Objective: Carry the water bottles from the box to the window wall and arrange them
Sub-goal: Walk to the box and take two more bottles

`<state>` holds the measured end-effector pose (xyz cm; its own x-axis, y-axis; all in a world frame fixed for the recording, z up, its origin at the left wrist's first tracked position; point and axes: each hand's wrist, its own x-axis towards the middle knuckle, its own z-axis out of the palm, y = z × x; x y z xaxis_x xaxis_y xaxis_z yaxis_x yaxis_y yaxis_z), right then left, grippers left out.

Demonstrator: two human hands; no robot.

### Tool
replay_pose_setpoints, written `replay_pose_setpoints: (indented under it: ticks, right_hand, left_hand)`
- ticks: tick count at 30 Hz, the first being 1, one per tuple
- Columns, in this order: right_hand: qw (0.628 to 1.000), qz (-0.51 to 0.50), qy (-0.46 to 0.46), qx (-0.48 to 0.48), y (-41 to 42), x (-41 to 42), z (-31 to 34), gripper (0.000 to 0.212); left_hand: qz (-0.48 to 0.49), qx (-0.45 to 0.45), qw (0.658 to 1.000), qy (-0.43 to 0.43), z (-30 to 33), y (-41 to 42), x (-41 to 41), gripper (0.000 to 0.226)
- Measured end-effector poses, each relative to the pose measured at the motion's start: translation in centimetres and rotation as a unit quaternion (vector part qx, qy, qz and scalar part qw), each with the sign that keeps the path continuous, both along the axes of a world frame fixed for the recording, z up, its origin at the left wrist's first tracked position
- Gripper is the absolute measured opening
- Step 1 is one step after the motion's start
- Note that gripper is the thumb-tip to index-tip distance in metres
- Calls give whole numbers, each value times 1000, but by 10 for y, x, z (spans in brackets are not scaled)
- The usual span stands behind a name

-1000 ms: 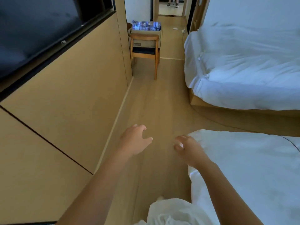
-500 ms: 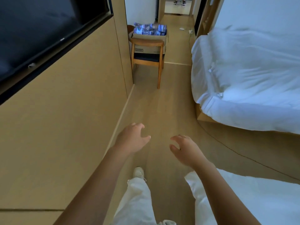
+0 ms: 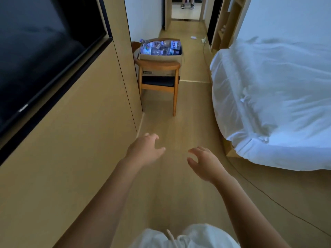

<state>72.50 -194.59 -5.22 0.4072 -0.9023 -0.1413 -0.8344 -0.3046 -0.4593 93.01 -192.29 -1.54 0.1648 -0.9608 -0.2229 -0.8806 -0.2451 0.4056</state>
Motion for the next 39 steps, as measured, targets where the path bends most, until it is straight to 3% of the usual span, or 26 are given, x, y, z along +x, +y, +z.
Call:
replay_pose_setpoints:
  ticks: [9,21,35,39]
  right_hand:
    - [1000,3,5,12,-149,44,-17,40]
    - [1000,20,-7,5,-441,85,-1,39]
    - [998,41,-2,41,-665,152,-15,39]
    - [999,40,-7,34,-739,191,-16,30]
  left_hand:
    - [-9,32,999,9,-22,-143,38,52]
    - [24,3,999,25,-19,-411,73,52]
    - [41,8,998,52,-43,-637,145,54]
    - [27,1,999,40,-45,-717,182,52]
